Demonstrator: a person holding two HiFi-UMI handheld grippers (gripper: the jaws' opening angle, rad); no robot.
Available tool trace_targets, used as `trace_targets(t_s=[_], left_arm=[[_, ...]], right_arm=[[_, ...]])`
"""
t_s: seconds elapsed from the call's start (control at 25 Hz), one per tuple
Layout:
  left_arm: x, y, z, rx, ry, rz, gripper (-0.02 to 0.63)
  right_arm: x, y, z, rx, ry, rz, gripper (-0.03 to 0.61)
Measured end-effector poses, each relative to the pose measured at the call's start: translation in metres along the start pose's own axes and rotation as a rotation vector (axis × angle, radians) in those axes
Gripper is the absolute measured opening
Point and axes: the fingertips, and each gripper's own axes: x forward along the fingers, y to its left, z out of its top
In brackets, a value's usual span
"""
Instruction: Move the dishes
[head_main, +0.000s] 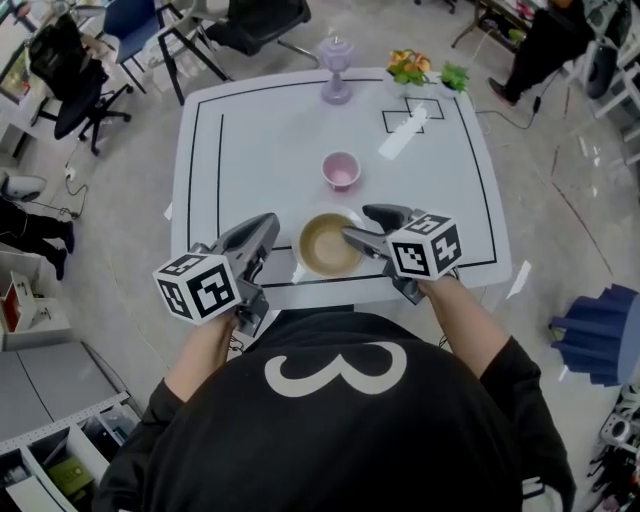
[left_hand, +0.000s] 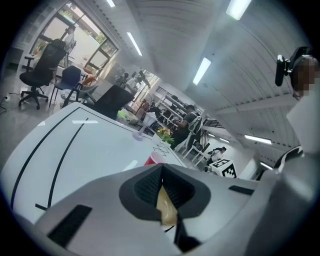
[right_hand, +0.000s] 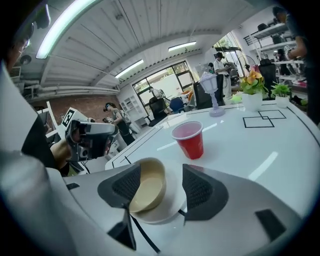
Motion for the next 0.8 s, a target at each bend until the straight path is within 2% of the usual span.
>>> trace_targets(t_s=[0.4, 0.64, 0.8], left_arm=[[-0.016, 0.000, -0.006, 0.002, 0.009, 0.033, 0.003], [-0.020, 0.010, -0.013, -0.020, 0.005, 0.043, 0.003], [-0.019, 0.013, -0.016, -0.030, 0.000, 0.042, 0.003]], right_arm=[[0.013, 0.004, -0.035, 0.053, 0.099, 0.005, 0.163], [0.016, -0.005, -0.034, 0.103, 0.085, -0.038, 0.054], [0.016, -0.010, -0.036, 0.110, 0.089, -0.064, 0.041]])
